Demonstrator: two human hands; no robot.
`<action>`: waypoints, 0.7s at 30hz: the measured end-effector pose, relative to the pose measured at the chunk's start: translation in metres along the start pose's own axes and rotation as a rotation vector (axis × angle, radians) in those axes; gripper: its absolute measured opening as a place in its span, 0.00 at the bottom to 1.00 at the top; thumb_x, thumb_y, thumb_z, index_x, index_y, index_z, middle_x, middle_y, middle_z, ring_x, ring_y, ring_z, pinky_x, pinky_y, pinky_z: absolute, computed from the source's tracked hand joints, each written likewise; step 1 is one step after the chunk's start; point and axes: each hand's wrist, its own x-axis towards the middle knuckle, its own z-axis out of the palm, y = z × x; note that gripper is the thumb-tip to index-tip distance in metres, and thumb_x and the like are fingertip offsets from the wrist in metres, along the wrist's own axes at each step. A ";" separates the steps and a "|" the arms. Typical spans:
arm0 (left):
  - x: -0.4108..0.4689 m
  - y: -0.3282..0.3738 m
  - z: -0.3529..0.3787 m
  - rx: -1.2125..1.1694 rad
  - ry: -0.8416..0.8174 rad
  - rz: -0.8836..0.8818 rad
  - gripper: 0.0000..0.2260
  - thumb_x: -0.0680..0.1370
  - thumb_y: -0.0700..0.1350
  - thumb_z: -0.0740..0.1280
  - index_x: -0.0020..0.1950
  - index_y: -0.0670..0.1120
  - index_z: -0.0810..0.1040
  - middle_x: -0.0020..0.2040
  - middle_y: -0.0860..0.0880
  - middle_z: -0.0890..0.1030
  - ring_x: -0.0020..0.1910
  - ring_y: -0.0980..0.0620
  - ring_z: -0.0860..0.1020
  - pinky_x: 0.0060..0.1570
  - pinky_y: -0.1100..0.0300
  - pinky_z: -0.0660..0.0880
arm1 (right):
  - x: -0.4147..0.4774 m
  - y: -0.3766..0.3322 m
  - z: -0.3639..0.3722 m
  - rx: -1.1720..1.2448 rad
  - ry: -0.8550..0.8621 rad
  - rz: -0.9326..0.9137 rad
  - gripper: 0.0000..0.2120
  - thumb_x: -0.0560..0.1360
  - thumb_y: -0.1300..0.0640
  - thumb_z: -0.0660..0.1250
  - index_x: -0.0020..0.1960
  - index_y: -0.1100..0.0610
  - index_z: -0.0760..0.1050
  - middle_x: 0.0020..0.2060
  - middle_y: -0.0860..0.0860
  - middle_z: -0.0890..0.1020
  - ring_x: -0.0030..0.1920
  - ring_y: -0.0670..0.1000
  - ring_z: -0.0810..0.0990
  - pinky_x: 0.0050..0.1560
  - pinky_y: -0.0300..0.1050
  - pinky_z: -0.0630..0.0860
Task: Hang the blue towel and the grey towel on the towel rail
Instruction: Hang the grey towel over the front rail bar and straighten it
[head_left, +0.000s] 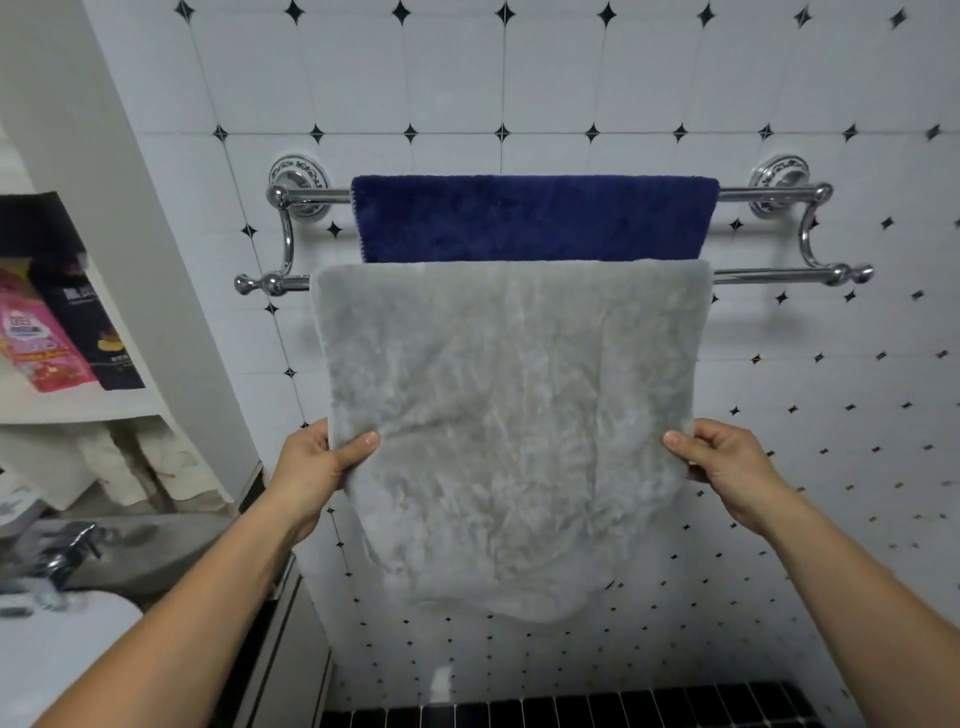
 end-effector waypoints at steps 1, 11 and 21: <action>0.001 0.006 0.003 0.001 -0.003 0.025 0.09 0.72 0.38 0.74 0.52 0.44 0.81 0.44 0.49 0.87 0.42 0.49 0.86 0.33 0.61 0.80 | 0.000 -0.003 0.001 -0.005 -0.012 -0.005 0.09 0.74 0.60 0.71 0.49 0.67 0.79 0.37 0.53 0.87 0.39 0.52 0.86 0.37 0.38 0.81; 0.012 0.091 0.023 -0.012 0.179 0.339 0.04 0.73 0.46 0.73 0.40 0.55 0.85 0.38 0.56 0.86 0.36 0.59 0.83 0.34 0.67 0.77 | 0.014 -0.051 0.005 0.065 0.160 -0.120 0.10 0.74 0.54 0.73 0.54 0.53 0.79 0.44 0.50 0.86 0.43 0.46 0.85 0.45 0.46 0.78; 0.048 0.172 0.005 0.160 0.400 0.339 0.13 0.66 0.51 0.76 0.31 0.45 0.76 0.36 0.42 0.77 0.35 0.48 0.74 0.40 0.48 0.78 | 0.019 -0.081 0.004 -0.003 0.224 -0.166 0.06 0.75 0.55 0.72 0.41 0.56 0.80 0.36 0.49 0.84 0.38 0.49 0.81 0.36 0.40 0.77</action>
